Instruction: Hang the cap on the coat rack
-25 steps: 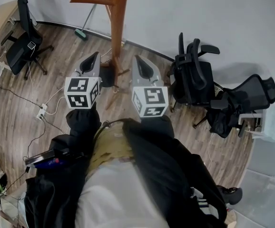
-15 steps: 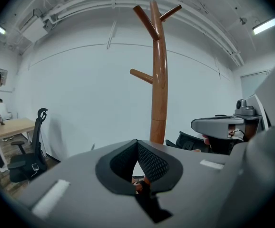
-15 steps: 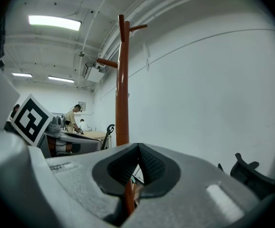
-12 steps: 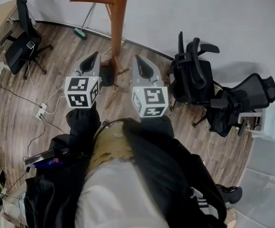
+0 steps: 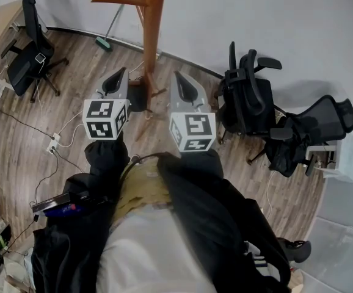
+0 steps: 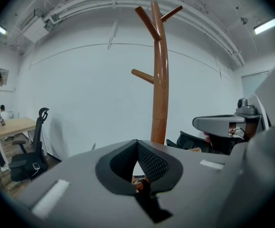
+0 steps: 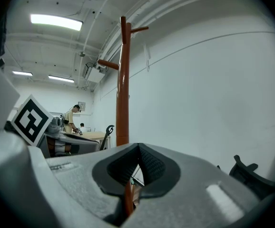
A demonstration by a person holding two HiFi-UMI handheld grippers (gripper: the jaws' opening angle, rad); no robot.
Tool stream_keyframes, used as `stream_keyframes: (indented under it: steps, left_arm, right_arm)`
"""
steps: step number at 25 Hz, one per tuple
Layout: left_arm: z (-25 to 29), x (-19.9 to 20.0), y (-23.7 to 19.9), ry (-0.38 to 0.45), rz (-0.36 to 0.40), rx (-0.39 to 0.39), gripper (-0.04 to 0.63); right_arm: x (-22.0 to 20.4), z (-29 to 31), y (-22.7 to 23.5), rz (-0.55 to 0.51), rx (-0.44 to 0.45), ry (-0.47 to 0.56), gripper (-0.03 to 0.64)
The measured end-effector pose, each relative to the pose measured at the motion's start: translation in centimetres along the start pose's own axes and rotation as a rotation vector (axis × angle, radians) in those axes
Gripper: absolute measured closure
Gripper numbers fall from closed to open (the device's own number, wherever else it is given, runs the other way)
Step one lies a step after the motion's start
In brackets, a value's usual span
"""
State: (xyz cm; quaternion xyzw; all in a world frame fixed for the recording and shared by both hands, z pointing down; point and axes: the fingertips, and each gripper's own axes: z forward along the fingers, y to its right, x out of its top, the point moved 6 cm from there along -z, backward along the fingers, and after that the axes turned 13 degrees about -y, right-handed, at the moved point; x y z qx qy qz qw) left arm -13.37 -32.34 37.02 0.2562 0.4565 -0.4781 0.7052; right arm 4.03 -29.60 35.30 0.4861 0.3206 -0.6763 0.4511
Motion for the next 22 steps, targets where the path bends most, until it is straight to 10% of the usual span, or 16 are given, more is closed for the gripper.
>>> stream_keyframes:
  steps: [22]
  left_arm:
    - [0.1,-1.2,-0.8,-0.071,-0.011,0.015,0.595]
  right_arm:
    - [0.0,0.1,-0.4,-0.003,0.011,-0.001,0.623]
